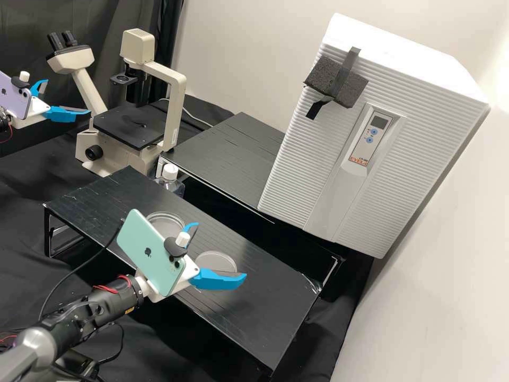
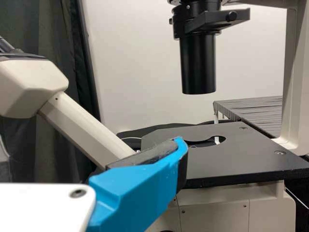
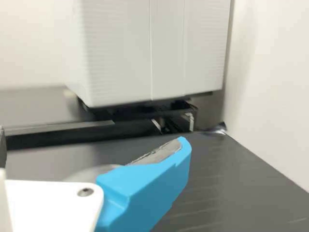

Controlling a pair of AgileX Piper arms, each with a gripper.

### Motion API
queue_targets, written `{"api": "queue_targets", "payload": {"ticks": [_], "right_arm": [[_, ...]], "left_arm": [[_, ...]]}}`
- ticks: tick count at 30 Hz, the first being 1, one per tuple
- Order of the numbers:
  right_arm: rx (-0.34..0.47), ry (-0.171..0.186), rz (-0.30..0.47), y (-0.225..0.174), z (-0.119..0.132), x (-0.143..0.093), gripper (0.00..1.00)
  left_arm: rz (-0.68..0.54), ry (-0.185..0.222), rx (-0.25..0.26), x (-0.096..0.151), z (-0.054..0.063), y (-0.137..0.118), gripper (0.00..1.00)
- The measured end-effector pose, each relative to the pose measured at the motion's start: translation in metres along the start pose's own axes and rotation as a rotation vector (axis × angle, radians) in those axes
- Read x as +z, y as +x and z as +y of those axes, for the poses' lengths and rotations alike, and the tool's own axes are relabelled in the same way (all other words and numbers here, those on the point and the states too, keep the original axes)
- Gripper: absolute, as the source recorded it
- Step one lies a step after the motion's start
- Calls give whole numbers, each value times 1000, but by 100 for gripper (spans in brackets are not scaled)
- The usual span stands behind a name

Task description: Open the petri dish lid.

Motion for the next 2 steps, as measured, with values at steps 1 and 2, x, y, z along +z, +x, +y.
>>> {"api": "queue_targets", "payload": {"ticks": [1, 2], "right_arm": [[0, 23, 14, -2, 1, -1, 100], [-5, 39, 24, -3, 1, -2, 100]], "left_arm": [[0, 0, 0, 0, 0, 0, 100], [0, 0, 0, 0, 0, 0, 100]]}}
